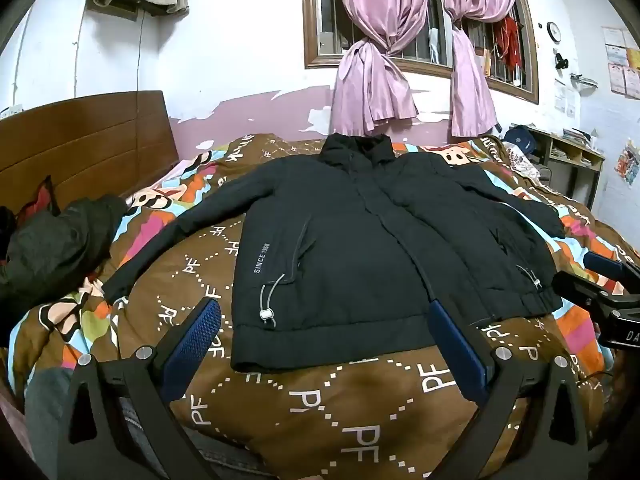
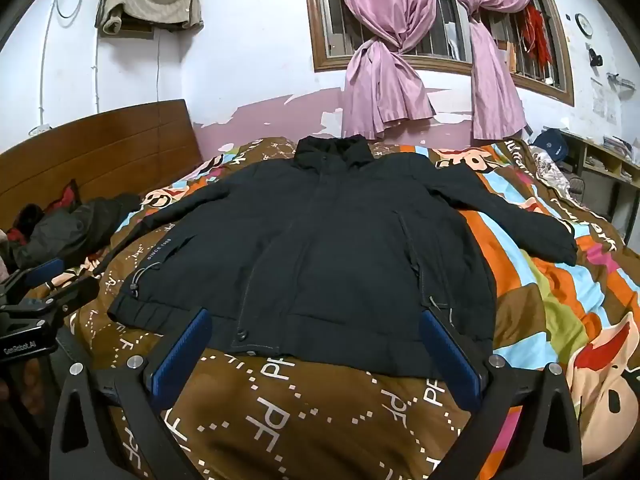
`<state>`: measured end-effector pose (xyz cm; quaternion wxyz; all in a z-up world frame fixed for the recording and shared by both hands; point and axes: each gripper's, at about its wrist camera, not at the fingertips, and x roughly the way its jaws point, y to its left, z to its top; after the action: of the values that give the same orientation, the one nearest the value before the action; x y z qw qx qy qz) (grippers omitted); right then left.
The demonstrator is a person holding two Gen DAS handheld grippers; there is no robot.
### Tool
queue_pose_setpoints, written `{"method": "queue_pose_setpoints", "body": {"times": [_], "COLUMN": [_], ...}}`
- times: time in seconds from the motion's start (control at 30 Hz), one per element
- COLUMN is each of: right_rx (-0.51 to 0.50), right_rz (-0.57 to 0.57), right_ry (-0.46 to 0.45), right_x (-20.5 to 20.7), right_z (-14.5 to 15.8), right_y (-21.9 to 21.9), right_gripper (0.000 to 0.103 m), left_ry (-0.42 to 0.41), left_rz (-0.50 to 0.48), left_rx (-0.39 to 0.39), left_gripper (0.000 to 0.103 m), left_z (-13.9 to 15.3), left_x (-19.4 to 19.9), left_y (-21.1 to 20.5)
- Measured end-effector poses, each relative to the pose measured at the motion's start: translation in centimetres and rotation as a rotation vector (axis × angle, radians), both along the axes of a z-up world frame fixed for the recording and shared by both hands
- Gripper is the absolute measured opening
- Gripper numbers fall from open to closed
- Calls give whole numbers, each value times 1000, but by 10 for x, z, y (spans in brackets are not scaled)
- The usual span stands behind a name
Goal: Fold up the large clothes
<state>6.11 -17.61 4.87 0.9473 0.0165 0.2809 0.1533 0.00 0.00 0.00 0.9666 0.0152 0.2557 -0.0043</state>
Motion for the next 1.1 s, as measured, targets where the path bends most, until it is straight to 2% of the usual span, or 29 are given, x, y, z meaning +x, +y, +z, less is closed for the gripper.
{"method": "queue_pose_setpoints", "body": {"times": [1.1], "right_rx": [13], "right_rz": [-9], "right_ry": [8], "right_x": [1], "right_z": [-1], "right_y": [-2], "right_gripper": [103], "left_ry": [-3], "left_rz": [-1], "left_rx": [-9], "left_gripper": [101], "left_z": [-4], "left_x": [3], "left_y": [-7]}}
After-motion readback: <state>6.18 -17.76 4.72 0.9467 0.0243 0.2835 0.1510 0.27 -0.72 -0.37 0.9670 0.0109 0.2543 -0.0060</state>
